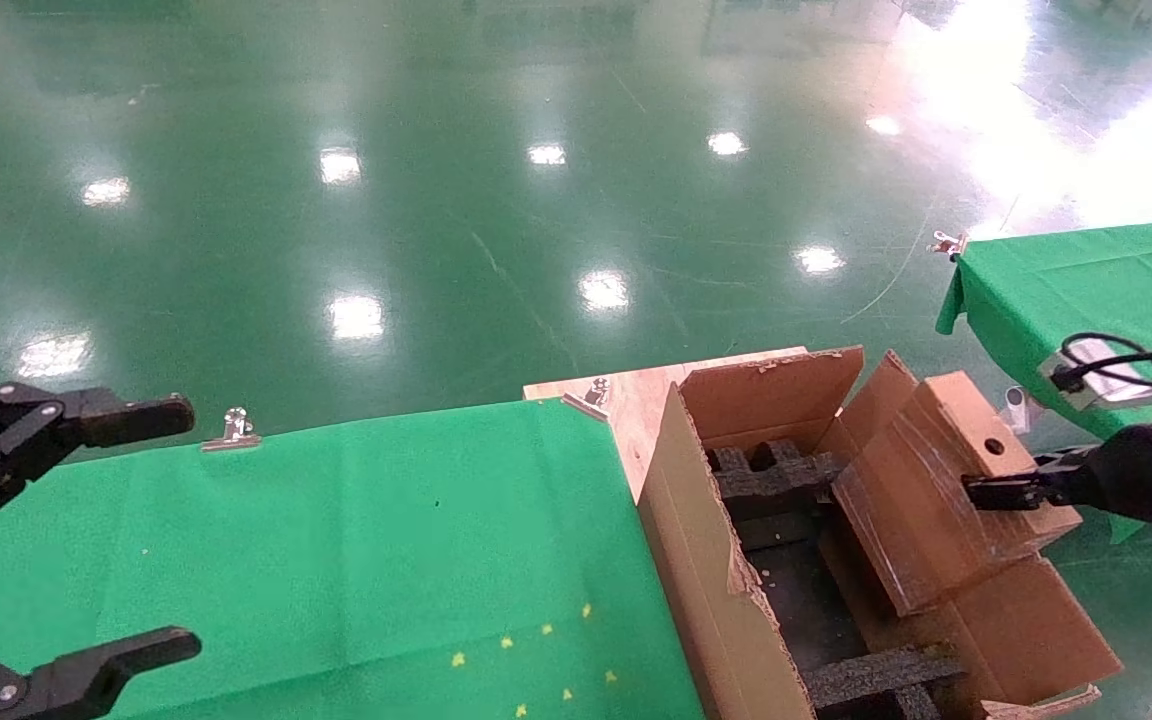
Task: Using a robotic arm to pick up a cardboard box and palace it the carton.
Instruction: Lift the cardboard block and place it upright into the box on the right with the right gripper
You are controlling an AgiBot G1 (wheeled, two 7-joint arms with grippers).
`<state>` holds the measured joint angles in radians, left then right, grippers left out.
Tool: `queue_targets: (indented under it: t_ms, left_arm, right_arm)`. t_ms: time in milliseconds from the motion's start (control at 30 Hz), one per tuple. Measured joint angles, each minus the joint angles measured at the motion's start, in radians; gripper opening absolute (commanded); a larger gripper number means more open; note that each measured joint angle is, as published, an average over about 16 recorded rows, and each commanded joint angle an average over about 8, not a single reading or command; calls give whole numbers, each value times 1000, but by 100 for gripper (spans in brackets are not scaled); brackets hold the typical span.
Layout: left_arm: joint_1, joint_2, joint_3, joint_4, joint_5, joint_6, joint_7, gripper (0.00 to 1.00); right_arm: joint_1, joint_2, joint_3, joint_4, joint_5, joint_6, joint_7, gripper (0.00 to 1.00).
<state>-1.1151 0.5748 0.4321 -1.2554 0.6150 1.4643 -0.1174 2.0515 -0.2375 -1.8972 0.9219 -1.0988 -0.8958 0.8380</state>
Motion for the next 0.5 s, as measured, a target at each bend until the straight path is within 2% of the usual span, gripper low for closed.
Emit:
queue_targets:
  t_ms: [500]
  left_arm:
    - [0,0,0,0,0,0,0,100]
  right_arm:
    - [-103,-34,-51,53,-11,162,108,0]
